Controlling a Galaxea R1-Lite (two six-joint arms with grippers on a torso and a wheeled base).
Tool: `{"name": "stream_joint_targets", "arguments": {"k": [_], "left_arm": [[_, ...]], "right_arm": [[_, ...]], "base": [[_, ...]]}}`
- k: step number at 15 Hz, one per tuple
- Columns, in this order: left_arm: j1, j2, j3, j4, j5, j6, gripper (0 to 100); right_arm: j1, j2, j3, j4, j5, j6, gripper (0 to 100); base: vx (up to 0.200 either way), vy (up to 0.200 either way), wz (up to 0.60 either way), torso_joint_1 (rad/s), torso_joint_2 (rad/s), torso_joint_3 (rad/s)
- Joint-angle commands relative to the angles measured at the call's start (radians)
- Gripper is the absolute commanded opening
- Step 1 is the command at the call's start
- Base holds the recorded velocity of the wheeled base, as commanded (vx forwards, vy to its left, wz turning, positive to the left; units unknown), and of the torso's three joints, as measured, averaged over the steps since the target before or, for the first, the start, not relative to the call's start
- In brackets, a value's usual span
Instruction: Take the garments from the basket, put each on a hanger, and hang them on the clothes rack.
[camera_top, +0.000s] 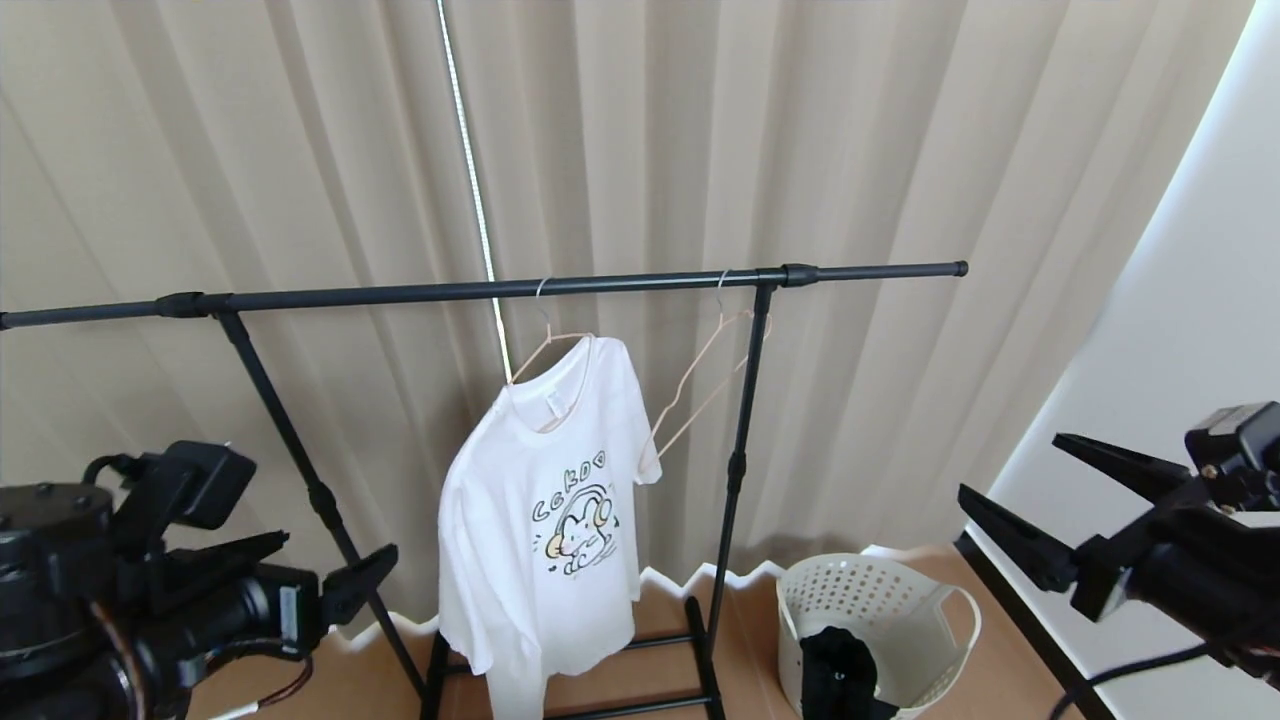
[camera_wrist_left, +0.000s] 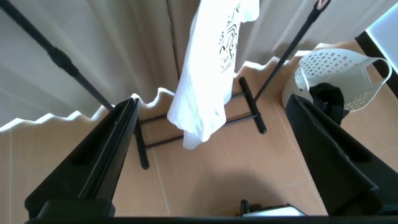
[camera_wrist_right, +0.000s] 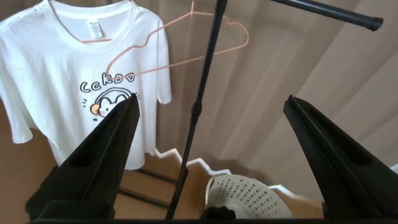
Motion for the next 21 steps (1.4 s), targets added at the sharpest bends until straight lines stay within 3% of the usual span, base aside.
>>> {"name": "stream_joint_targets", "arguments": {"k": [1,3,6,8,9,10,13,18,21], "left_arm": [[-0.002,-0.256,0.175,-0.001,-0.011,0.001,100],[-0.002,-0.414,0.232,0.044,-0.016,0.005,100],[-0.025,-0.709,0.232,0.412,-0.034,0.017,100],[-0.069,-0.896,0.232,0.582,-0.071,0.06,100],[-0.083,-0.986,0.223,0.676,-0.074,0.07,100],[-0.083,-1.042,0.209,0.725,-0.076,0.073,100],[-0.049,-1.086,0.209,0.731,-0.063,0.077,100],[0.176,-1.203,0.209,0.734,-0.074,0.125,100],[0.248,-1.327,0.209,0.734,-0.096,0.126,100]], "right_arm": [[0.01,-0.315,0.088,0.216,-0.019,0.006,100],[0.011,-0.534,0.14,0.44,-0.018,0.006,100],[0.007,-0.912,0.131,0.891,-0.021,0.006,100],[-0.016,-1.089,0.117,1.103,-0.021,0.006,100],[-0.061,-1.139,0.108,1.153,-0.021,0.027,100],[-0.081,-1.148,0.108,1.152,-0.022,0.052,100],[-0.139,-1.189,0.108,1.152,-0.042,0.068,100],[-0.251,-1.326,0.108,1.15,-0.045,0.068,100],[-0.253,-1.336,0.111,1.147,-0.14,0.068,100]], "base": [[0.0,0.0,0.0,0.0,0.0,0.0],[0.0,0.0,0.0,0.0,0.0,0.0],[0.0,0.0,0.0,0.0,0.0,0.0],[0.0,0.0,0.0,0.0,0.0,0.0],[0.0,0.0,0.0,0.0,0.0,0.0],[0.0,0.0,0.0,0.0,0.0,0.0],[0.0,0.0,0.0,0.0,0.0,0.0],[0.0,0.0,0.0,0.0,0.0,0.0],[0.0,0.0,0.0,0.0,0.0,0.0]]}}
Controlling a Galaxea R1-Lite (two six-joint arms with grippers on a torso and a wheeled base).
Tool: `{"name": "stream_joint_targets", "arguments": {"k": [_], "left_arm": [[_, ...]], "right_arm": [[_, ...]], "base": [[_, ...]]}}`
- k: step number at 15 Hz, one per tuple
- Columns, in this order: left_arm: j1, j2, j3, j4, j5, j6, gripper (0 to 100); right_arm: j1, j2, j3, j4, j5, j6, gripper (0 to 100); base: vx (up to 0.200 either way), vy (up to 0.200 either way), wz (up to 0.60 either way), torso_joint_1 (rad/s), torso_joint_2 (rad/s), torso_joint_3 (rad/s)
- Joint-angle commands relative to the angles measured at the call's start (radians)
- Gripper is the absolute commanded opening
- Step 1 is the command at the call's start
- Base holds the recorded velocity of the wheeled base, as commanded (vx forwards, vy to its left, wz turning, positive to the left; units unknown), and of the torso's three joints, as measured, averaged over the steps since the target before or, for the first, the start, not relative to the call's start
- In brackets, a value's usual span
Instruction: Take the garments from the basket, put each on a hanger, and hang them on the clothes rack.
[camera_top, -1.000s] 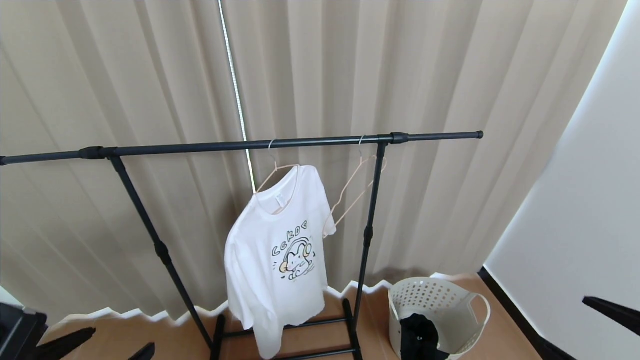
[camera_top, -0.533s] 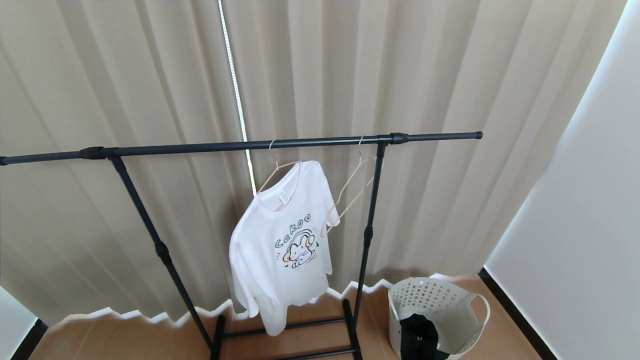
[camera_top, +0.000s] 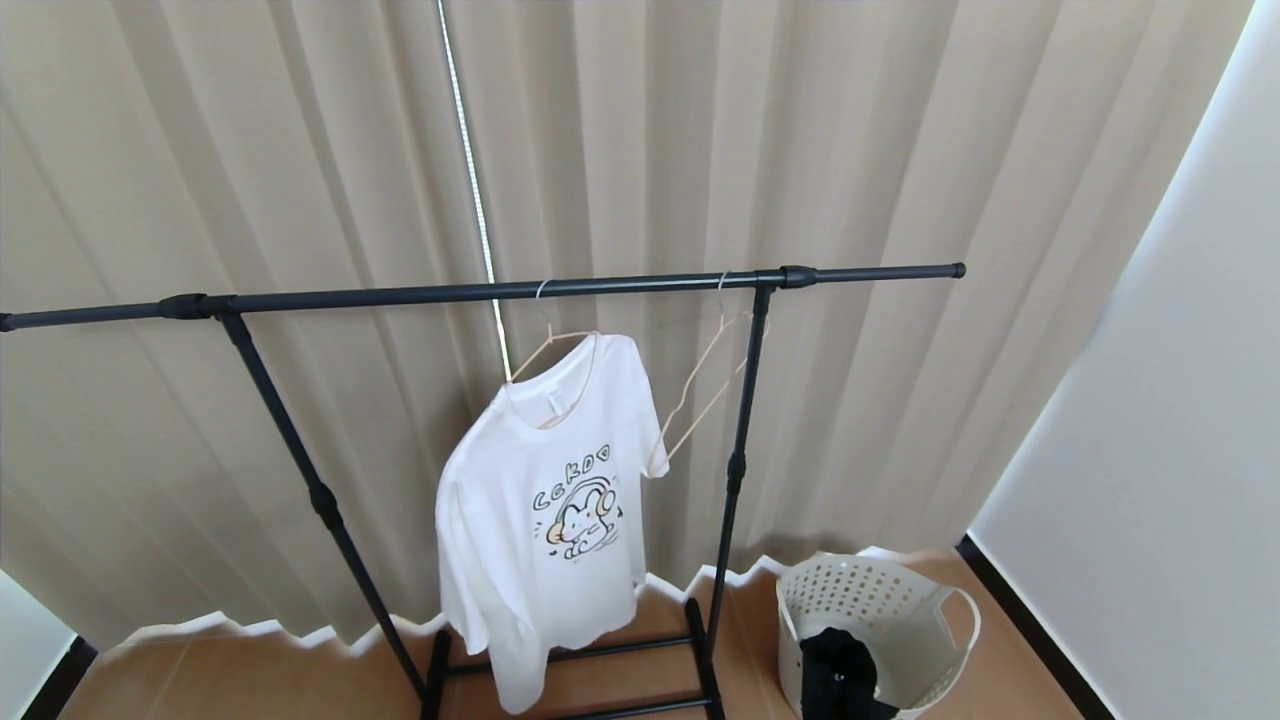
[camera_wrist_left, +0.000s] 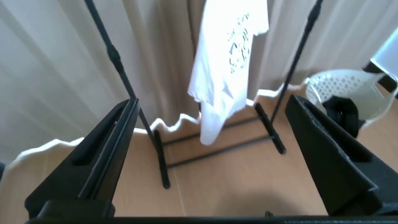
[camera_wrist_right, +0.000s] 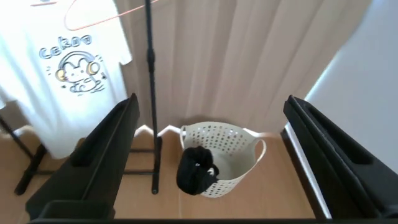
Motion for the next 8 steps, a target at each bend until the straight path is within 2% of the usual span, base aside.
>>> {"name": "stream_joint_targets", "arguments": {"k": [1,4,6,8], "left_arm": [[0.054,-0.104,0.001,0.0,-0.008,0.008,100],[0.054,-0.104,0.001,-0.005,-0.007,-0.041,100],[0.053,-0.104,0.001,-0.005,-0.005,-0.045,100],[0.054,-0.104,0.001,-0.005,-0.001,-0.048,100]], "right_arm": [[-0.006,-0.023,0.001,-0.003,-0.05,0.002,100],[-0.005,-0.023,0.0,-0.002,-0.054,0.03,100],[-0.005,-0.025,0.001,-0.002,-0.031,0.043,100],[-0.005,-0.025,0.001,-0.002,-0.024,0.091,100]], "base": [[0.0,0.0,0.0,0.0,0.0,0.0],[0.0,0.0,0.0,0.0,0.0,0.0],[0.0,0.0,0.0,0.0,0.0,0.0],[0.0,0.0,0.0,0.0,0.0,0.0]]}}
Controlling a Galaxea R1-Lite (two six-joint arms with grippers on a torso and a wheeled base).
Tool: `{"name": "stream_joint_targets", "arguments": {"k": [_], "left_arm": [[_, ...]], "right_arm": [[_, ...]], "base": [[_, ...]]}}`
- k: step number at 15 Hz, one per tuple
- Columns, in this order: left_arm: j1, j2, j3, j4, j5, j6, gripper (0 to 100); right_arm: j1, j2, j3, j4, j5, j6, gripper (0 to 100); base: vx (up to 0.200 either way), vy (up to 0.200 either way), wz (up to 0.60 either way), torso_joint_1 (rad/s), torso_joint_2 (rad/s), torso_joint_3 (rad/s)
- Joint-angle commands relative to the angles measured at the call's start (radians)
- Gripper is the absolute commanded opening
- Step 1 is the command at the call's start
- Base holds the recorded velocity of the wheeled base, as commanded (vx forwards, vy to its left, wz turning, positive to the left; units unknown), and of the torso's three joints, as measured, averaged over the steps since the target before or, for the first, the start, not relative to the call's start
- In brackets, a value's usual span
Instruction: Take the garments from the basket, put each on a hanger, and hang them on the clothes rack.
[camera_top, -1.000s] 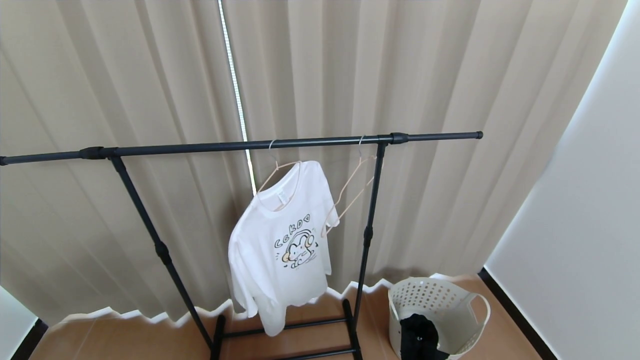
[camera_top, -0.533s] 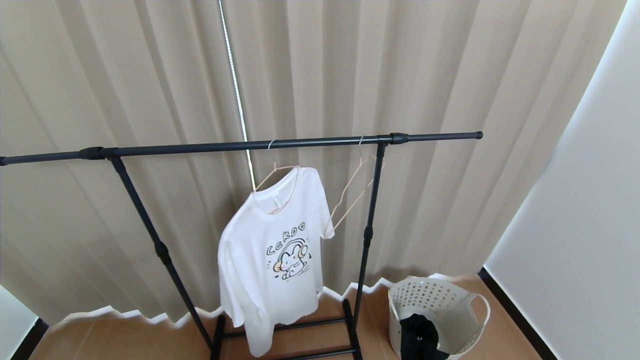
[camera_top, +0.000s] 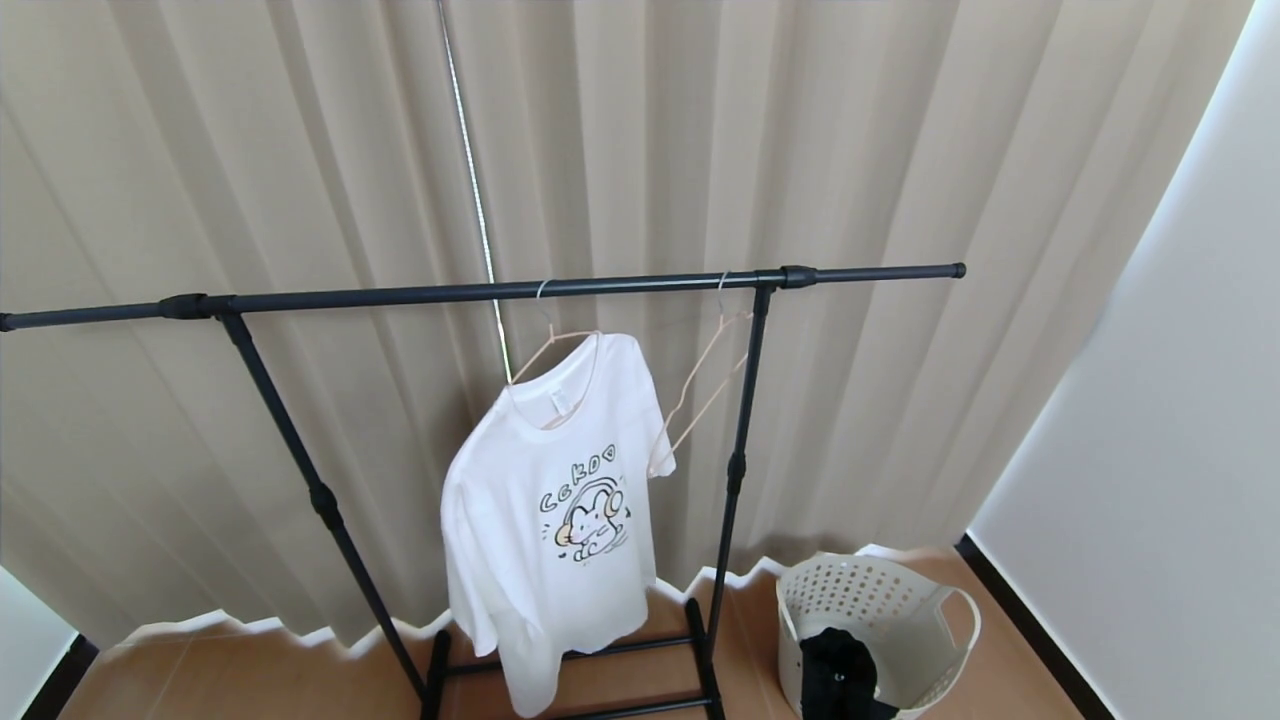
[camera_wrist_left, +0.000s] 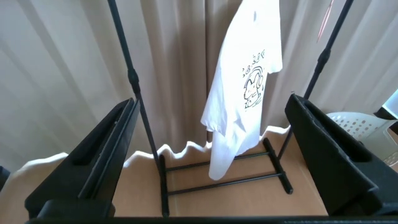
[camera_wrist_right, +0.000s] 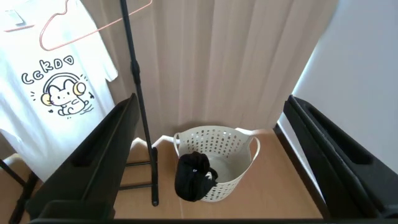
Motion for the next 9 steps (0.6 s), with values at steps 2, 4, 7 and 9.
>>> {"name": "stream_joint_targets", "arguments": {"k": [2,4,7,9], "left_arm": [[0.0,0.0,0.0,0.0,-0.006,0.004,100],[0.0,0.0,-0.001,0.0,-0.006,-0.005,100],[0.0,0.0,-0.001,0.0,-0.005,0.0,100],[0.0,0.0,0.0,0.0,-0.005,0.0,100]], "right_arm": [[0.0,0.001,0.0,0.0,0.0,0.005,100],[0.0,0.001,0.0,0.0,0.0,0.006,100],[0.0,0.001,0.0,0.0,0.0,0.008,100],[0.0,0.001,0.0,0.0,0.0,0.014,100]], "base": [[0.0,0.0,0.0,0.0,0.0,0.0],[0.0,0.0,0.0,0.0,0.0,0.0],[0.0,0.0,0.0,0.0,0.0,0.0],[0.0,0.0,0.0,-0.056,0.12,0.073]]}}
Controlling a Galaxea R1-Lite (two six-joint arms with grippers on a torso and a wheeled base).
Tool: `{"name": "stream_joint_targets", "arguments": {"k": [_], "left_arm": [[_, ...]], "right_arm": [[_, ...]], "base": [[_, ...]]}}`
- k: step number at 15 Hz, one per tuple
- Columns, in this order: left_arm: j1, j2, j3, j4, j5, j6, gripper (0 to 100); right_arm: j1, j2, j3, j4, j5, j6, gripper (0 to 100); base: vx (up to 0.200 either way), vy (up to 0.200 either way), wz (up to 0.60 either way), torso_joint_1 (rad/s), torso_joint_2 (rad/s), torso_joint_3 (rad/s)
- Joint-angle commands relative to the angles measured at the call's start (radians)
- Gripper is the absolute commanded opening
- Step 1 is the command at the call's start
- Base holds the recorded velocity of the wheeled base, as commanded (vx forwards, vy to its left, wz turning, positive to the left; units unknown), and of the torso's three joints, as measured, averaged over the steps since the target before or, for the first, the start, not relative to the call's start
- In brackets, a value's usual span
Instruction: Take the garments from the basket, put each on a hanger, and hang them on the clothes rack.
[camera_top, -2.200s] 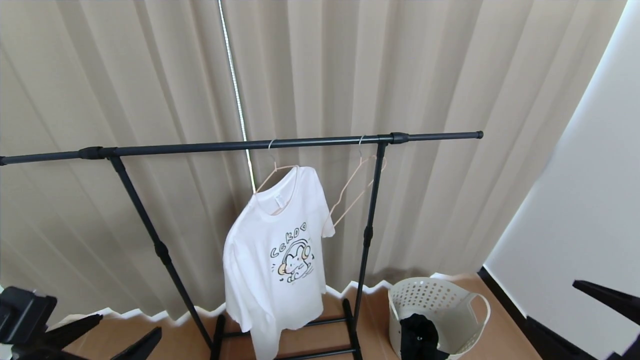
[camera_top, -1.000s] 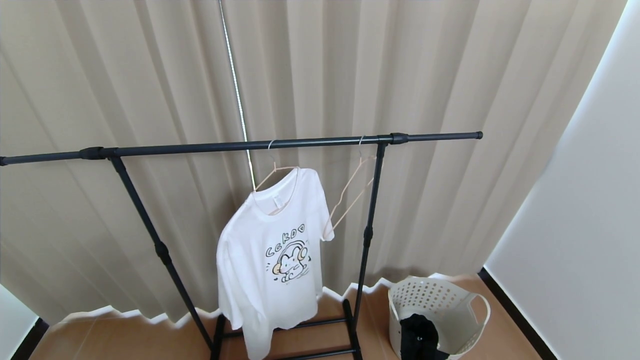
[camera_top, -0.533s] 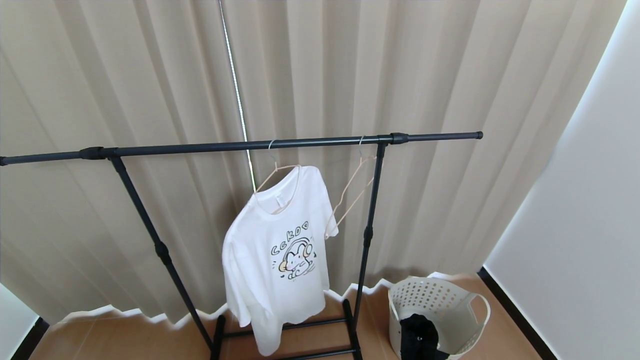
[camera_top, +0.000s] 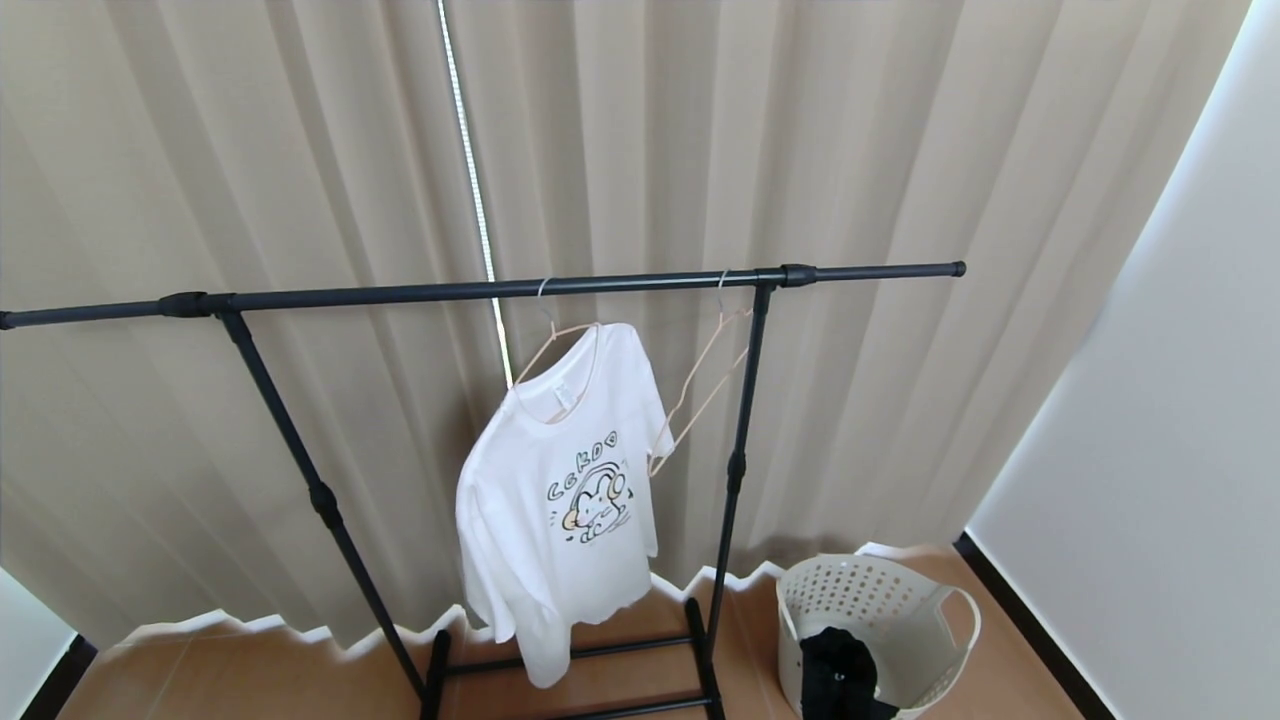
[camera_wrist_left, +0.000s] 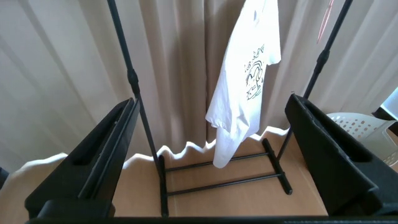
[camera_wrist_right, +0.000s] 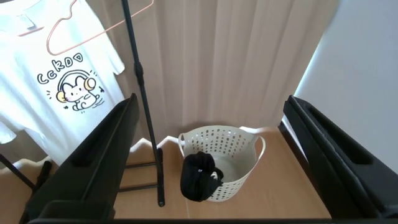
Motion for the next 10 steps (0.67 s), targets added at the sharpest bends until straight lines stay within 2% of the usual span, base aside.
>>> {"name": "stream_joint_targets", "arguments": {"k": [1,10], "left_arm": [[0.0,0.001,0.001,0.0,0.0,0.0,100],[0.0,0.001,0.0,0.0,0.0,0.0,100]], "right_arm": [[0.0,0.002,0.0,0.0,0.0,-0.001,100],[0.0,0.002,0.0,0.0,0.0,0.0,100]], "base": [[0.0,0.0,0.0,-0.066,0.16,0.09],[0.0,0.0,0.0,-0.084,0.2,0.114]]}}
